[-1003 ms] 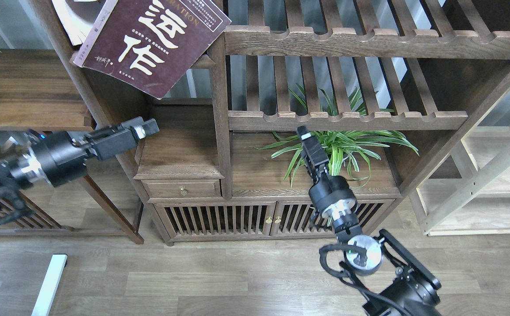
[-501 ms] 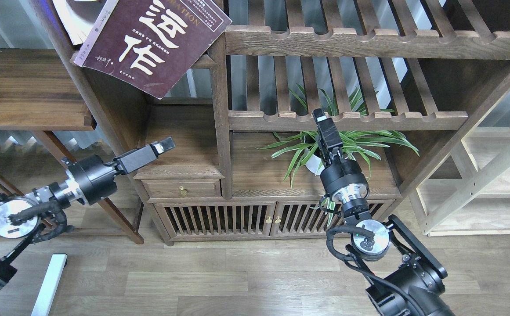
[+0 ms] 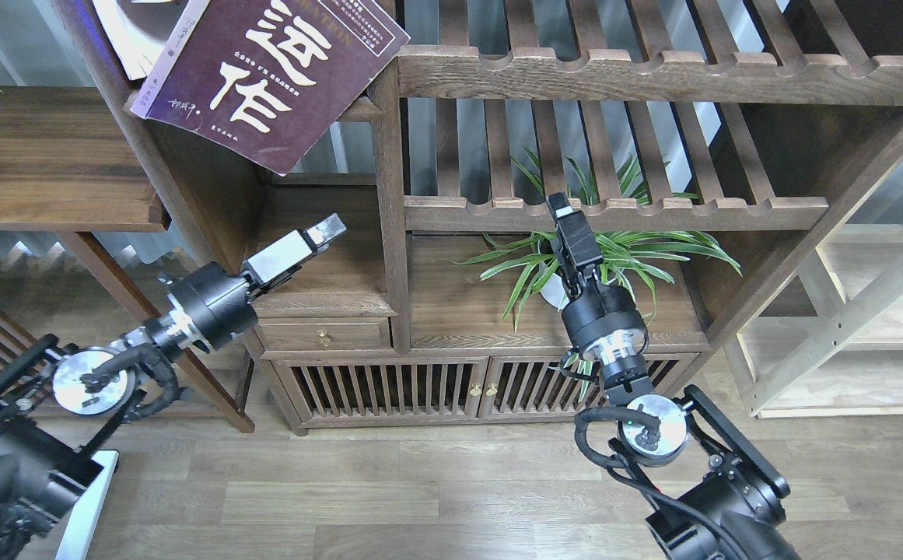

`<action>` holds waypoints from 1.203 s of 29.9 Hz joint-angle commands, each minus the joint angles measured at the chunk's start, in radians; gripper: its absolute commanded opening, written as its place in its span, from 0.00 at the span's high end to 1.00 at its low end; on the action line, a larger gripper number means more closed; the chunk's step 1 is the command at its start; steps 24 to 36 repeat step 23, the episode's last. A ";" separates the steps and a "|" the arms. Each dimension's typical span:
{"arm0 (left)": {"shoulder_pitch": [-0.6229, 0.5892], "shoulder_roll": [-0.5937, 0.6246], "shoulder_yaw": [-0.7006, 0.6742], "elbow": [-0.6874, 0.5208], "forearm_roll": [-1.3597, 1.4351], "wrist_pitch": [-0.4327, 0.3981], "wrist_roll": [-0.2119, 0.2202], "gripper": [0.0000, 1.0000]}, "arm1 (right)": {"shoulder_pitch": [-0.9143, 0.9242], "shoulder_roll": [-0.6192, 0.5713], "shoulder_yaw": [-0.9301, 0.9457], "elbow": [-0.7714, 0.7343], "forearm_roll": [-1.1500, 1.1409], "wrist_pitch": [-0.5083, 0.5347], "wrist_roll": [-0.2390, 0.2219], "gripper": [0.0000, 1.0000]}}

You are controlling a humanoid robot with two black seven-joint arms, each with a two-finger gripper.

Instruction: Organize books on shelf

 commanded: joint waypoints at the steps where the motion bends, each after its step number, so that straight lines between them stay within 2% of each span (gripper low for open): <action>1: 0.003 -0.015 -0.005 0.009 -0.001 0.000 -0.004 0.05 | -0.001 0.000 -0.002 -0.003 0.000 0.004 0.000 0.00; 10: 0.023 -0.011 -0.007 0.009 -0.003 0.000 -0.002 0.05 | -0.004 0.000 -0.022 -0.003 0.000 0.007 0.002 0.00; 21: 0.033 -0.012 -0.005 0.002 -0.003 0.000 0.007 0.04 | -0.038 0.000 -0.038 -0.004 0.000 0.059 -0.003 0.00; 36: 0.031 -0.012 -0.005 -0.001 -0.003 0.000 0.007 0.04 | -0.053 0.000 -0.046 -0.004 -0.003 0.059 -0.003 0.01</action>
